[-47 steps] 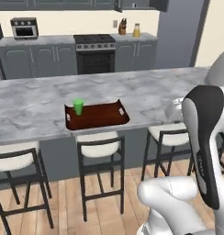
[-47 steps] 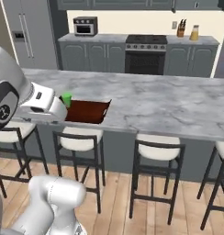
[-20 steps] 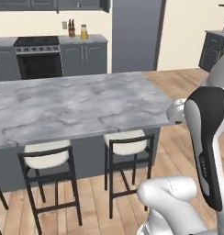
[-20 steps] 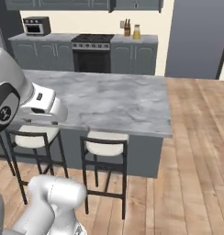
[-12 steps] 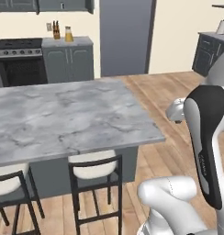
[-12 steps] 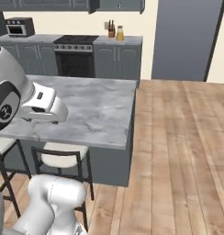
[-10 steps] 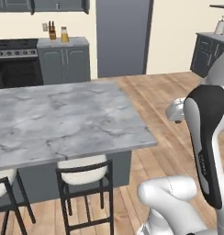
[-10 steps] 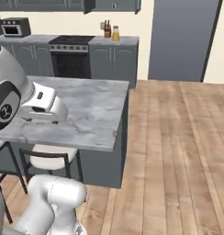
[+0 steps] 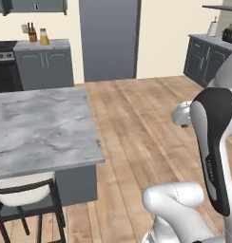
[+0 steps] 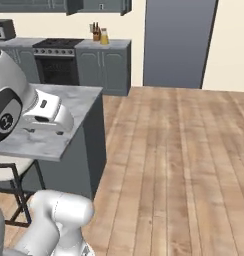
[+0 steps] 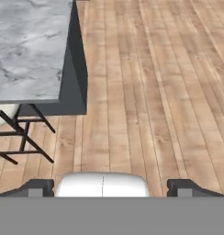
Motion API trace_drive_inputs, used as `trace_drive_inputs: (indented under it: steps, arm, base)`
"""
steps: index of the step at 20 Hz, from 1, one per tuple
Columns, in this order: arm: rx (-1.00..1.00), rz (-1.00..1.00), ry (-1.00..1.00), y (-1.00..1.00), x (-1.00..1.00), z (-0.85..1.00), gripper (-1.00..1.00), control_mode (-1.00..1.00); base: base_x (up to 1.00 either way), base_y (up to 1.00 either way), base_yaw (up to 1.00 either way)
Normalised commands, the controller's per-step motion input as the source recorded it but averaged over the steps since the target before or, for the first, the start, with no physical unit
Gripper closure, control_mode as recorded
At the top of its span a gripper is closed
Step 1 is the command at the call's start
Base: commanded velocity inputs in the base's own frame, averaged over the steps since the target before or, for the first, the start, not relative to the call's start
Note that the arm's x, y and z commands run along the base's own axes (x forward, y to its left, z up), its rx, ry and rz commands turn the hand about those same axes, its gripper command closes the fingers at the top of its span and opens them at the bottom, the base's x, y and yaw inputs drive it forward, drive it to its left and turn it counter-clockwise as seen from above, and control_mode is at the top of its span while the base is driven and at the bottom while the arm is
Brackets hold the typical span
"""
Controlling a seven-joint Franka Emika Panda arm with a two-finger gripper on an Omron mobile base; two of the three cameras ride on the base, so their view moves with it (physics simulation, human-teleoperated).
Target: There is a tray on the dining counter. Grab the cup, mug, and pitcher and place them on the tray. The pitcher may be placed next to the tray if it cannot fit the tray.
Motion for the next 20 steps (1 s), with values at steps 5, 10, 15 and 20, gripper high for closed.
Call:
trace_drive_inputs:
  steps: [5, 10, 15, 20]
  arm:
    - [0.0, 0.0, 0.0, 0.0, 0.0, 0.0, -1.0, 1.0]
    - [0.0, 0.0, 0.0, 0.0, 0.0, 0.0, -1.0, 1.0]
    - [0.0, 0.0, 0.0, 0.0, 0.0, 0.0, -1.0, 1.0]
    - [0.0, 0.0, 0.0, 0.0, 0.0, 0.0, -1.0, 1.0]
  base:
    - [0.52, -1.0, 0.0]
    - [0.82, -1.0, 0.0]
    - [1.0, -1.0, 0.0]
    - [1.0, -0.93, 0.0]
